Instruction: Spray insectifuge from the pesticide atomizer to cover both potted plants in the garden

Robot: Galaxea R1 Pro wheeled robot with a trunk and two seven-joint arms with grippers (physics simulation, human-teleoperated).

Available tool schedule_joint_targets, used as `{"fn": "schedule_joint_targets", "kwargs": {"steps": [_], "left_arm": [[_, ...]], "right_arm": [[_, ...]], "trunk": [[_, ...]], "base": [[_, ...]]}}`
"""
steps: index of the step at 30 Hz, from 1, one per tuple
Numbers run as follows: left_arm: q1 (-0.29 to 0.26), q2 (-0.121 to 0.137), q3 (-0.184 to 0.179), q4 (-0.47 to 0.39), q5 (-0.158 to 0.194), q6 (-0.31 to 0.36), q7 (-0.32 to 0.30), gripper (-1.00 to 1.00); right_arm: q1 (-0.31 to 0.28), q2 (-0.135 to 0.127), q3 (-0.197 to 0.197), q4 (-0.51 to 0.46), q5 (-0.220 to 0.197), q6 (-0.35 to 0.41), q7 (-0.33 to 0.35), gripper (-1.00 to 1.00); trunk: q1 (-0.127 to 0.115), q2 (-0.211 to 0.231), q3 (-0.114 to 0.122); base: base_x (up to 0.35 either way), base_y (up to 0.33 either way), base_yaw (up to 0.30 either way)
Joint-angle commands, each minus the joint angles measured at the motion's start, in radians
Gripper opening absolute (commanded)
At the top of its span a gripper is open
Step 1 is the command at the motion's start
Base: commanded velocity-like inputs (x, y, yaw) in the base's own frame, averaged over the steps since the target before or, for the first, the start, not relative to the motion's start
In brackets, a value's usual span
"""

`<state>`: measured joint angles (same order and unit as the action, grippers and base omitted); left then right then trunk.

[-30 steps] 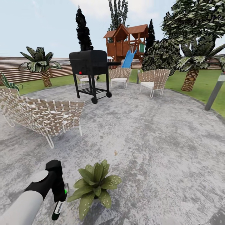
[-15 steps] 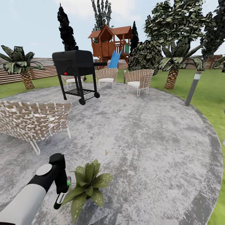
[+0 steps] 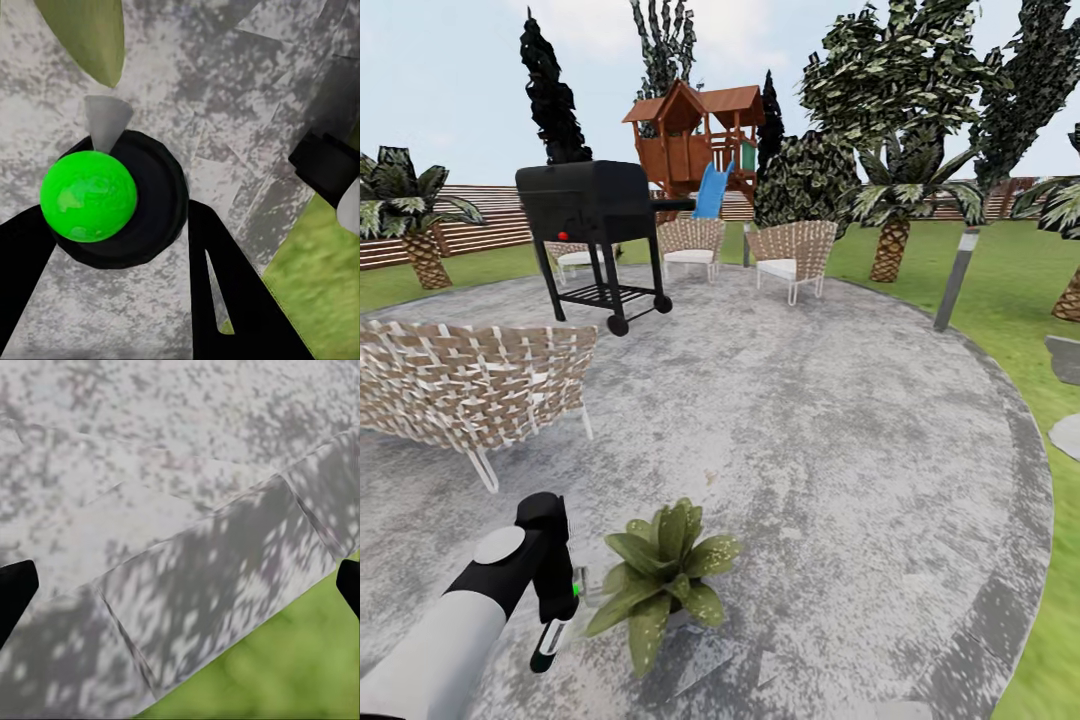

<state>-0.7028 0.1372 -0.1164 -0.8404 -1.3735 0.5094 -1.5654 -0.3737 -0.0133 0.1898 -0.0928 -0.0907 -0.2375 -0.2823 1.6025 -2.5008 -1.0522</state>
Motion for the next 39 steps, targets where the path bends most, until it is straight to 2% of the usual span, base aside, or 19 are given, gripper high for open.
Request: {"fn": "schedule_joint_targets", "kwargs": {"steps": [1, 7, 13, 16, 20, 22, 24, 27, 32, 36, 39], "left_arm": [[0.002, 0.001, -0.003, 0.000, -0.003, 0.010, -0.005, -1.00], [0.008, 0.001, -0.003, 0.015, -0.002, 0.009, -0.005, -1.00], [0.026, -0.001, -0.002, 0.026, 0.011, 0.008, -0.005, -1.00], [0.042, -0.012, 0.002, 0.045, 0.026, 0.008, 0.038, -1.00], [0.047, -0.022, 0.010, 0.056, 0.038, 0.008, 0.054, -1.00], [0.049, -0.015, 0.039, 0.085, 0.041, 0.007, 0.061, -1.00], [0.050, -0.002, 0.101, 0.123, 0.042, 0.001, 0.096, -1.00], [0.069, 0.012, 0.136, 0.151, 0.043, -0.003, 0.156, -1.00], [0.101, 0.021, 0.148, 0.172, 0.044, -0.005, 0.184, -1.00], [0.106, 0.009, 0.151, 0.172, 0.045, -0.004, 0.216, -1.00], [0.106, -0.004, 0.152, 0.163, 0.082, -0.002, 0.226, -1.00]], "right_arm": [[-0.001, 0.000, 0.009, 0.001, -0.009, -0.004, -0.003, 1.00], [-0.001, 0.001, 0.008, 0.000, -0.011, -0.003, -0.003, 1.00], [-0.001, 0.001, 0.008, -0.001, -0.012, -0.002, -0.005, 1.00], [-0.001, 0.001, 0.008, -0.001, -0.012, -0.002, -0.005, 1.00], [-0.001, 0.001, 0.007, -0.001, -0.012, -0.002, -0.004, 1.00], [-0.001, 0.001, 0.007, -0.001, -0.012, -0.002, -0.004, 1.00], [-0.001, 0.001, 0.008, -0.001, -0.012, -0.002, -0.005, 1.00], [-0.001, 0.001, 0.008, -0.001, -0.012, -0.002, -0.004, 1.00], [-0.001, 0.002, 0.008, -0.001, -0.013, -0.002, -0.004, 1.00], [-0.001, 0.002, 0.008, -0.002, -0.013, -0.002, -0.003, 1.00], [-0.001, 0.003, 0.008, -0.001, -0.014, -0.002, -0.003, 1.00]], "trunk": [[0.000, 0.000, -0.001], [0.000, 0.000, -0.001], [0.000, 0.000, -0.001], [0.000, 0.000, -0.001], [0.000, 0.000, -0.001], [0.000, 0.000, -0.001], [0.000, 0.000, -0.001], [0.000, 0.000, -0.001], [0.000, 0.000, -0.001], [0.000, 0.000, -0.001], [0.000, 0.000, -0.001]], "base": [[-0.003, 0.335, 0.000], [-0.001, 0.327, 0.000], [0.000, 0.059, -0.081], [0.000, 0.004, -0.263], [0.000, 0.000, -0.286], [0.000, 0.000, -0.185], [0.000, 0.000, -0.047], [0.000, 0.000, -0.011], [0.000, 0.000, -0.001], [0.000, 0.000, 0.000], [0.000, 0.000, -0.132]]}}
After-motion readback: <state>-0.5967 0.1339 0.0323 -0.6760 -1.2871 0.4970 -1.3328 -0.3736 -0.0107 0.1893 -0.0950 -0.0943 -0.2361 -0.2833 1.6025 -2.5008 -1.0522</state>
